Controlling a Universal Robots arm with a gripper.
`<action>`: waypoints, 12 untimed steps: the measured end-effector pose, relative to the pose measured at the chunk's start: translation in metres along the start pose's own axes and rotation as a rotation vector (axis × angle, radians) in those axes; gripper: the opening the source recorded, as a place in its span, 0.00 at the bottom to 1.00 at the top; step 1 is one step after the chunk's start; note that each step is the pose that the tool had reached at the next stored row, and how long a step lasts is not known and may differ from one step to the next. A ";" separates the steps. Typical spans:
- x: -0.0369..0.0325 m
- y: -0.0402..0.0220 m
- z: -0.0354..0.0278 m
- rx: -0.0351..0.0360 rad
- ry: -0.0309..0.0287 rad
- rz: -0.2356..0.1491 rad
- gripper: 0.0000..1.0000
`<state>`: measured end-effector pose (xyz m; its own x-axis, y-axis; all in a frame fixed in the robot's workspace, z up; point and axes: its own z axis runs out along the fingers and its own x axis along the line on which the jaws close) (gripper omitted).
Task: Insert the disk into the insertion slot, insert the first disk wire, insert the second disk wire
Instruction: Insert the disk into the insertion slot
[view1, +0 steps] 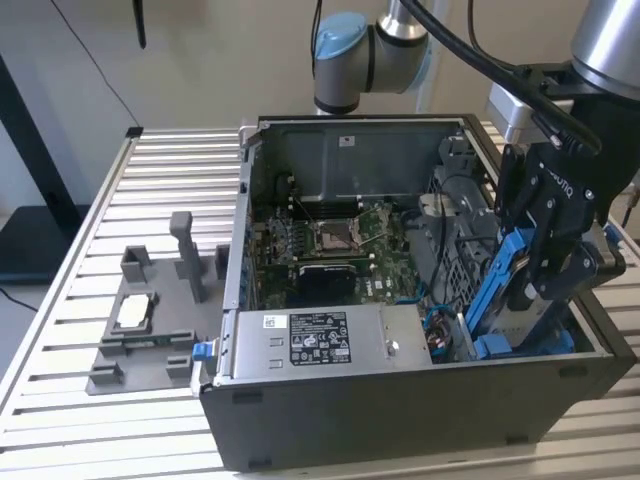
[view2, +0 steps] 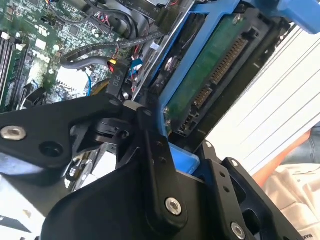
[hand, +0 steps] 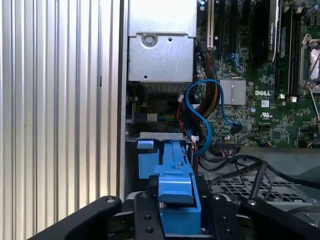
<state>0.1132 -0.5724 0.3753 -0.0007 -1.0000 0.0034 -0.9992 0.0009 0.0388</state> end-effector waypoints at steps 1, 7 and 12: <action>0.0000 0.0000 0.0000 0.0000 0.0001 0.000 0.47; 0.0000 0.0000 0.0001 0.0000 0.0001 0.000 0.48; 0.0000 0.0000 0.0001 0.0001 0.0002 0.000 0.52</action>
<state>0.1132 -0.5724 0.3752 -0.0007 -1.0000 0.0036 -0.9992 0.0009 0.0388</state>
